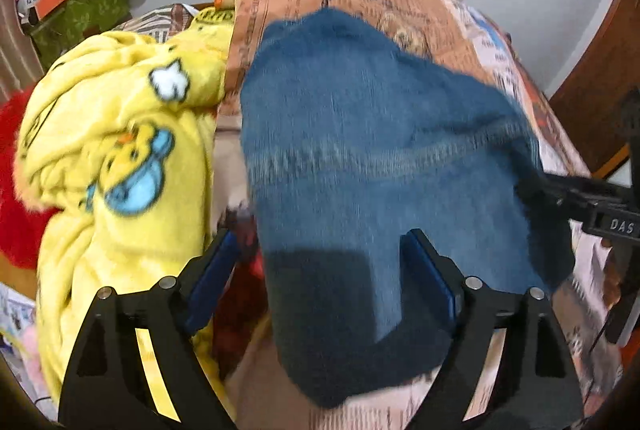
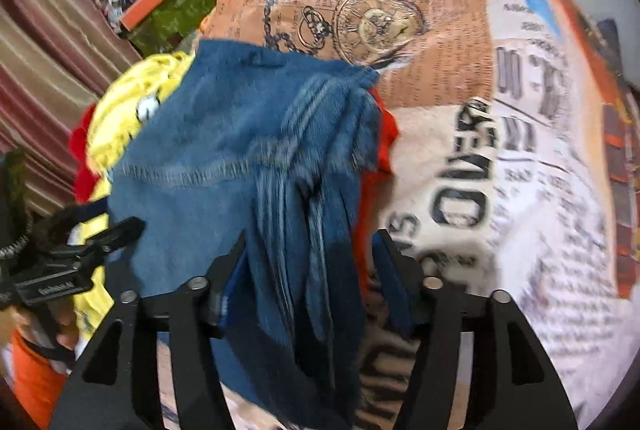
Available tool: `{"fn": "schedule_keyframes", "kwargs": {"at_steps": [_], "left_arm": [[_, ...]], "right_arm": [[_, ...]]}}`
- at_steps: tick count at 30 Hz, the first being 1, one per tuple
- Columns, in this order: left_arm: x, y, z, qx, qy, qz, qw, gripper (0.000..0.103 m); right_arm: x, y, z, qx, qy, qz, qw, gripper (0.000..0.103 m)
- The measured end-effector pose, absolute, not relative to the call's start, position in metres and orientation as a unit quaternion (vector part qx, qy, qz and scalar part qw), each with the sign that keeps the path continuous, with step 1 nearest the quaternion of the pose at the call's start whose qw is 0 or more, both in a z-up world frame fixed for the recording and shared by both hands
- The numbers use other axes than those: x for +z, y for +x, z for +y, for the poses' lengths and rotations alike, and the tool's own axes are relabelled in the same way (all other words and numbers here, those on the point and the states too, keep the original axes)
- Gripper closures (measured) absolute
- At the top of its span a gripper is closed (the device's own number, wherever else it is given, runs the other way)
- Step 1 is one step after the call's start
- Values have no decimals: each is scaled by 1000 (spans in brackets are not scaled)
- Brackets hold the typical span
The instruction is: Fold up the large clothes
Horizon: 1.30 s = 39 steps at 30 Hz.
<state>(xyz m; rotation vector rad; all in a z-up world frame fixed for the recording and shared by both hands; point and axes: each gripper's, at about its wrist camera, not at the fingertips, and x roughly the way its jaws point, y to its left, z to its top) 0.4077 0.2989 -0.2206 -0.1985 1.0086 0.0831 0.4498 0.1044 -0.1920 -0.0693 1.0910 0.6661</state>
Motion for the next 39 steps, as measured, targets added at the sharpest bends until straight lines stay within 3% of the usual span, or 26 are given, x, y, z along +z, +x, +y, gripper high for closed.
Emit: {"fn": "schedule_keyframes", "kwargs": {"at_steps": [4, 9, 14, 27, 39], "left_arm": [[-227, 380, 290, 51, -88, 485, 869, 8], [-226, 357, 288, 63, -111, 489, 863, 9], [-189, 333, 272, 82, -83, 464, 878, 9], [-19, 202, 200, 80, -22, 246, 966, 9], [36, 82, 143, 108, -13, 74, 991, 9]], "right_arm": [[-191, 426, 94, 304, -67, 498, 809, 38], [-187, 400, 88, 297, -112, 494, 810, 38], [-146, 369, 78, 313, -108, 452, 828, 38], [7, 243, 34, 352, -48, 247, 901, 38], [53, 133, 0, 364, -8, 88, 927, 38]]}}
